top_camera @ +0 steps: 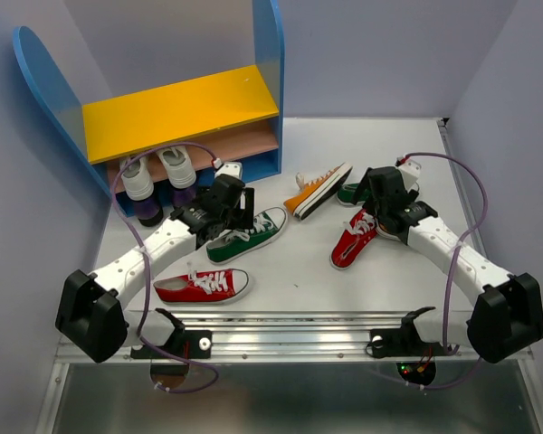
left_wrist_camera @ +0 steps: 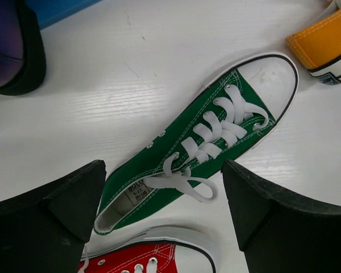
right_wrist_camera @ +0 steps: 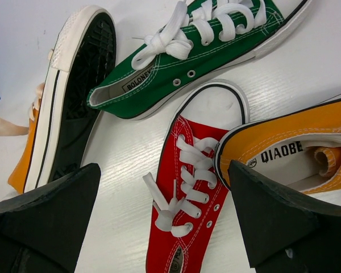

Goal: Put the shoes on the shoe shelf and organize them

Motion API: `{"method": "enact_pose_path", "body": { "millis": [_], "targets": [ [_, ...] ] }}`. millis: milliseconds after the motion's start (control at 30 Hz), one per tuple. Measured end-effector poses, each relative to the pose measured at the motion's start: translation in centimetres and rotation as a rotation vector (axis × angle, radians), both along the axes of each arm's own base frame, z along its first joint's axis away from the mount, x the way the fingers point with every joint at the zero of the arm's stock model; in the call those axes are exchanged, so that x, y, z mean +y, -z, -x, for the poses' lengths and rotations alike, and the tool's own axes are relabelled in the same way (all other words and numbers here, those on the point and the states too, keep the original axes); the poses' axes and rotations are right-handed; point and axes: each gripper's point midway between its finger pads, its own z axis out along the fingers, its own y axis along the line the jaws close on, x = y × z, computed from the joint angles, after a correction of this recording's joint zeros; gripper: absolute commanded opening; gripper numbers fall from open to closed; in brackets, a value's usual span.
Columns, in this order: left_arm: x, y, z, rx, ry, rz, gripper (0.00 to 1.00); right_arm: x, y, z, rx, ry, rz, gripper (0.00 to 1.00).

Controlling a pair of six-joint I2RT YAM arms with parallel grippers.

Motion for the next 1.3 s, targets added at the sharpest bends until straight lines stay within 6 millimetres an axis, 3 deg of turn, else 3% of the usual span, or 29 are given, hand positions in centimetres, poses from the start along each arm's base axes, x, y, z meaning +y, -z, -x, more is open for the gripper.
{"method": "enact_pose_path", "body": {
  "millis": [367, 500, 567, 600, 667, 700, 733, 967, 1133, 1300],
  "targets": [
    [-1.4, 6.3, 0.1, 0.171, 0.076, -0.084, 0.97, 0.2, 0.0, -0.1, -0.003, -0.006, -0.009, 1.00],
    [-1.6, 7.4, 0.5, 0.210, 0.113, -0.103, 0.86, 0.2, -0.1, -0.1, -0.003, -0.007, -0.010, 1.00],
    [-1.5, 7.7, 0.5, 0.221, 0.122, -0.114, 0.62, 0.3, 0.0, -0.1, -0.003, -0.009, -0.011, 1.00],
    [-1.6, 7.8, 0.5, 0.223, 0.122, -0.113, 0.62, 0.3, 0.0, -0.1, -0.002, -0.009, -0.011, 1.00],
    [-1.8, 7.9, 0.4, 0.231, 0.131, -0.119, 0.38, 0.3, 0.1, -0.1, 0.002, -0.010, -0.011, 1.00],
    [-2.0, 8.0, 0.3, 0.235, 0.139, -0.118, 0.15, 0.3, 0.3, -0.1, 0.006, -0.010, -0.010, 1.00],
    [-2.1, 8.1, 0.2, 0.239, 0.146, -0.119, 0.01, 0.3, 0.3, -0.1, 0.008, -0.011, -0.009, 1.00],
    [-2.8, 7.2, 0.2, 0.254, 0.167, -0.124, 0.00, 0.4, 0.5, -0.1, 0.012, -0.012, -0.007, 1.00],
    [-3.2, 4.6, -0.5, 0.221, 0.115, -0.077, 0.00, 0.1, 0.1, -0.1, -0.001, 0.000, -0.001, 1.00],
    [-4.2, 0.8, -0.8, 0.154, 0.020, 0.084, 0.00, -0.2, -0.4, -0.1, -0.014, 0.004, 0.008, 1.00]
  ]
}}
